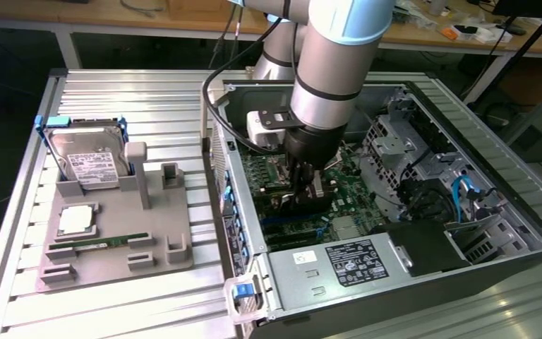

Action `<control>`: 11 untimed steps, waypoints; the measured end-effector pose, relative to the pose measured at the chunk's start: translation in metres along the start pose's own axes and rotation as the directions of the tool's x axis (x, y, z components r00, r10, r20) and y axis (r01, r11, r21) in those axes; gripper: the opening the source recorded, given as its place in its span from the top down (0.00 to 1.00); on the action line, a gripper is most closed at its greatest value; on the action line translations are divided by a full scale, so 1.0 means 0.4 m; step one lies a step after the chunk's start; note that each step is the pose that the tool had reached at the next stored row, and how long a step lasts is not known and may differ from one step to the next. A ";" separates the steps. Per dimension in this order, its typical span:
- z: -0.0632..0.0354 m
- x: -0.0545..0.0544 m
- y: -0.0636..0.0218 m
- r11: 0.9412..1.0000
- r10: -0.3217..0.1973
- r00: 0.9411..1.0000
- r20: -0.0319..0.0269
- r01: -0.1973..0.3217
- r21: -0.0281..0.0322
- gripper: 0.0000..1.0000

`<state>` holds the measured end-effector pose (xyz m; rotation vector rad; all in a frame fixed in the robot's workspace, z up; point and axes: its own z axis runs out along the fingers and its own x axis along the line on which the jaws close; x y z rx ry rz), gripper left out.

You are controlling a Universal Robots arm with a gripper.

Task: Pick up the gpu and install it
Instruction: 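Insert the gpu into the slot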

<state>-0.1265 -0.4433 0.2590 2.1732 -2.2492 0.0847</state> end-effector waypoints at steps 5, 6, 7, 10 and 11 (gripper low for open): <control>0.000 -0.001 0.000 1.000 0.000 1.000 0.000 0.000 0.000 0.73; -0.001 -0.002 0.000 1.000 0.000 1.000 0.000 0.000 0.000 0.73; -0.001 -0.003 0.000 1.000 0.000 1.000 0.000 0.000 0.001 0.73; -0.003 -0.003 0.000 1.000 0.000 1.000 -0.002 0.000 0.000 0.73; -0.003 -0.003 0.000 1.000 0.000 1.000 -0.002 0.000 0.000 0.73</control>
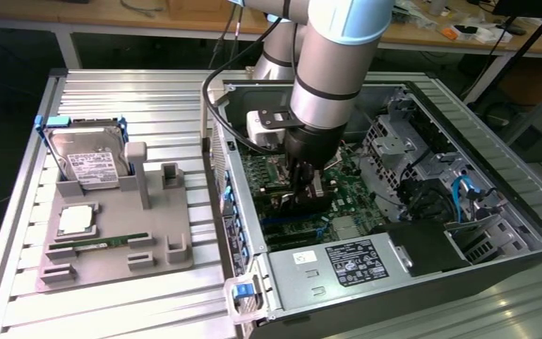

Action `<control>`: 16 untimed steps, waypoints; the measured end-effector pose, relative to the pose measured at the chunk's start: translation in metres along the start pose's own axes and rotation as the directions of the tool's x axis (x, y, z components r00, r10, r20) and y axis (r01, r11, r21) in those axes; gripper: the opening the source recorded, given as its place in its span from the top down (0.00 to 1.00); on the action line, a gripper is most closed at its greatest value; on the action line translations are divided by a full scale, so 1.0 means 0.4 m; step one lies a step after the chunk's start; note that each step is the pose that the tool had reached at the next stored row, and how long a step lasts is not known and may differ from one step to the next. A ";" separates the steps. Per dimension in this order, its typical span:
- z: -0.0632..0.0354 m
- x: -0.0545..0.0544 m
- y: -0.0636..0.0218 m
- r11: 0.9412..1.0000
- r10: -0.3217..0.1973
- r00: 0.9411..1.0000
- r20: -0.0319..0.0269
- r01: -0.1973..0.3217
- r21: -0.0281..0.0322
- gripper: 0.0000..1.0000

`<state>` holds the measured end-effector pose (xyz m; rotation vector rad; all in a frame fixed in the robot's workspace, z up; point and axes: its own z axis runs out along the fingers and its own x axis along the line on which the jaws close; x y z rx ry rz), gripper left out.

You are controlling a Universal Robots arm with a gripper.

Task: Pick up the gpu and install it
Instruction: 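Insert the gpu into the slot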

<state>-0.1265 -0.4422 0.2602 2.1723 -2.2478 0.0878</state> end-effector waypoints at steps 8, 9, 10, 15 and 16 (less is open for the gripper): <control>-0.004 0.000 0.000 1.000 0.000 1.000 -0.008 0.000 0.000 0.73; -0.004 0.000 0.000 1.000 0.000 1.000 -0.009 0.000 0.000 0.73; -0.004 0.000 0.000 1.000 0.000 1.000 -0.009 0.000 0.000 0.73; -0.005 0.000 0.000 1.000 0.000 1.000 -0.010 0.000 0.000 0.73; -0.005 0.000 0.000 1.000 0.001 1.000 -0.011 -0.001 0.000 0.73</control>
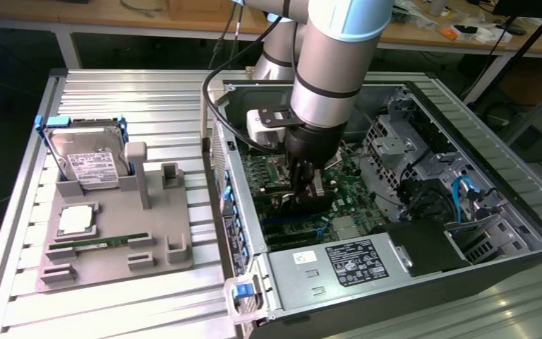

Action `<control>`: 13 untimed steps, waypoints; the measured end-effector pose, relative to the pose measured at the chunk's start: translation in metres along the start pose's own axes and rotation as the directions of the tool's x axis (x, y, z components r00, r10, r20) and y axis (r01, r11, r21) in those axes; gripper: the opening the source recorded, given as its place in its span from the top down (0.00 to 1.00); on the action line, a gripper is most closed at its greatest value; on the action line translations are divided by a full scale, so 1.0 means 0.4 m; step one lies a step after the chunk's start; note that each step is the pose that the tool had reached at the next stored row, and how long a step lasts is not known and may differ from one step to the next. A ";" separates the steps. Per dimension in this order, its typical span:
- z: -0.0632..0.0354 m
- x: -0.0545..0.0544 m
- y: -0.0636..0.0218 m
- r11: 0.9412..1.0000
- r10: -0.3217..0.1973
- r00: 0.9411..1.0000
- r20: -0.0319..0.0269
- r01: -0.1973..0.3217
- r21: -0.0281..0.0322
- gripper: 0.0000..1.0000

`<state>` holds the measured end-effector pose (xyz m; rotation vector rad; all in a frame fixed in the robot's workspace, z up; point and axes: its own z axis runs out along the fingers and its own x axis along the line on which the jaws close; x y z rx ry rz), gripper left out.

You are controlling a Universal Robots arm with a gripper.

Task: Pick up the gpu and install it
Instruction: 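Insert the gpu into the slot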

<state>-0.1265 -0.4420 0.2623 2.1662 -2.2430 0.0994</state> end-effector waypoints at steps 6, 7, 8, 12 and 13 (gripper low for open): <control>0.000 0.000 0.000 1.000 0.007 1.000 -0.001 -0.007 0.000 0.73; 0.000 0.000 0.000 1.000 0.007 1.000 -0.001 -0.007 0.000 0.73; 0.000 0.000 0.000 1.000 0.007 1.000 -0.001 -0.007 0.000 0.73; 0.006 0.000 0.001 1.000 0.007 1.000 -0.003 -0.007 -0.001 0.73; 0.008 0.000 0.001 1.000 0.007 1.000 -0.004 -0.007 -0.001 0.73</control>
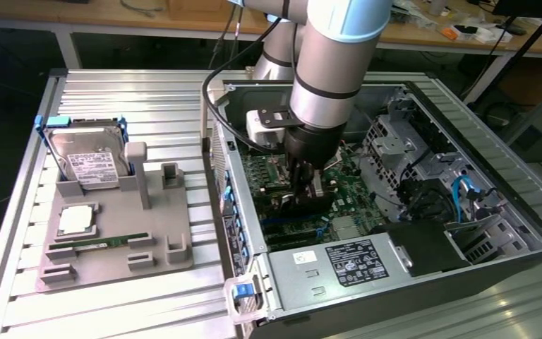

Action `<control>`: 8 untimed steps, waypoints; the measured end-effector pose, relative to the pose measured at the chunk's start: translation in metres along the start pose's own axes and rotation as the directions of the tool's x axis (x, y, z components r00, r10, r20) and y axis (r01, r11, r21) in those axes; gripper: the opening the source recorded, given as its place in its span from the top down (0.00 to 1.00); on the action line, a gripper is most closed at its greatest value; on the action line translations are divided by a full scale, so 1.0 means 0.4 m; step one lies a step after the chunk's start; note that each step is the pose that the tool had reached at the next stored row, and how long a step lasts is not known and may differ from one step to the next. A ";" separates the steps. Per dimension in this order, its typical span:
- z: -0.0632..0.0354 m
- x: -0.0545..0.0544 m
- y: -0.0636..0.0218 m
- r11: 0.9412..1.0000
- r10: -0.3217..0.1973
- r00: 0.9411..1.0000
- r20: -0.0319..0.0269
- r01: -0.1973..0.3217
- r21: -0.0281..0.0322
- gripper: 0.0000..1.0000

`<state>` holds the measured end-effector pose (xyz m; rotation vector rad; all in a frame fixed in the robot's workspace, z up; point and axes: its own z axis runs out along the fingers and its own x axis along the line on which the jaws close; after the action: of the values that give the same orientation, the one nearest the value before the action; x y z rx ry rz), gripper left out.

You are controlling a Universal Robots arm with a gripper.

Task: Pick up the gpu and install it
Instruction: 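Insert the gpu into the slot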

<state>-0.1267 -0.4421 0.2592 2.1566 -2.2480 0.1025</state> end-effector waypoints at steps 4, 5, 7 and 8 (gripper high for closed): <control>0.007 -0.001 0.000 1.000 0.000 1.000 -0.001 0.000 0.000 0.73; 0.008 -0.001 0.000 1.000 0.000 1.000 -0.002 0.000 0.000 0.73; 0.009 -0.001 0.001 1.000 0.000 1.000 -0.002 0.000 0.000 0.73; 0.009 -0.001 0.001 1.000 0.000 1.000 -0.002 0.000 0.000 0.73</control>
<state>-0.1268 -0.4420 0.2554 2.1557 -2.2470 0.1052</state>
